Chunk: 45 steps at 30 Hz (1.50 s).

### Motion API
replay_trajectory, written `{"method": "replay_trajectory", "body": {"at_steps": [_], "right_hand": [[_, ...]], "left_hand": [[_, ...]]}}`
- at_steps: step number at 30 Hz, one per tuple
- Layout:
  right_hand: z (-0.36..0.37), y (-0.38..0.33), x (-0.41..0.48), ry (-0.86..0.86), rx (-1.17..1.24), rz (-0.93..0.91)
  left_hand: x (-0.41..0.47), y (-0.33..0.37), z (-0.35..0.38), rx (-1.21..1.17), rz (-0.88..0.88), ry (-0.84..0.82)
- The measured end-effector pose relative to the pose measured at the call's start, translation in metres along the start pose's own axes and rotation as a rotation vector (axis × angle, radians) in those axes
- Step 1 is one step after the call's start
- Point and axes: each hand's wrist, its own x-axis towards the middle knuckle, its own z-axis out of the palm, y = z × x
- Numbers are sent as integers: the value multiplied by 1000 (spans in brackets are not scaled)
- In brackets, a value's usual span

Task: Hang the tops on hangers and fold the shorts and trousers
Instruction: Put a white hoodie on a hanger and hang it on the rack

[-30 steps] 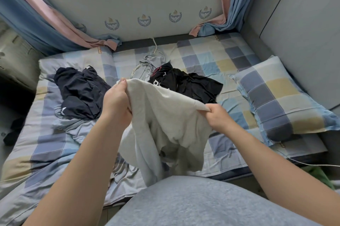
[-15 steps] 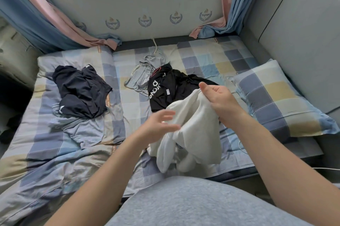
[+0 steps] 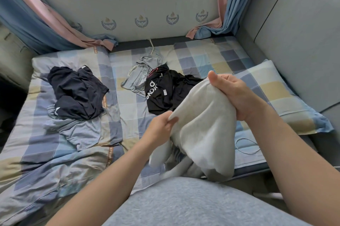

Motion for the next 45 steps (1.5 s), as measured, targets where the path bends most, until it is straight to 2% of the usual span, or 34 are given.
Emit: {"method": "replay_trajectory", "body": {"at_steps": [5, 10, 13, 15, 18, 20, 22, 24, 27, 31, 34, 36, 38, 41, 45], "right_hand": [[-29, -2, 5, 198, -82, -33], [-46, 15, 28, 534, -237, -47], [-39, 33, 36, 601, -401, -29], [-26, 45, 33, 531, -477, -22], [-2, 69, 24, 255, -481, -14], [15, 90, 16, 17, -467, 103], [26, 112, 9, -140, -466, 247], [35, 129, 6, -204, -471, 299], [45, 146, 11, -165, -518, 289], [33, 156, 24, 52, -808, 286], [11, 152, 28, 190, -777, 273], [3, 140, 28, 226, -718, 243], [-1, 127, 30, 252, -673, 187], [1, 110, 33, 298, -560, 131], [7, 92, 32, 341, -243, 186]], "left_hand": [[2, 1, -25, -179, -85, 168], [-3, 23, -46, -487, -155, 171], [-5, 37, -55, -728, -223, 165], [-7, 45, -61, -822, -253, 155], [-12, 58, -65, -894, -275, 152], [-15, 66, -66, -934, -279, 175], [-17, 75, -70, -977, -275, 205], [-18, 82, -75, -1028, -259, 226], [-19, 90, -82, -1102, -246, 222], [-12, 89, -91, -1133, -256, 342], [-8, 71, -104, -1102, -272, 464], [-7, 55, -111, -969, -302, 504], [-6, 41, -115, -793, -298, 465], [-3, 31, -107, -598, -355, 303], [-7, 28, -78, -443, -325, 39]]}}
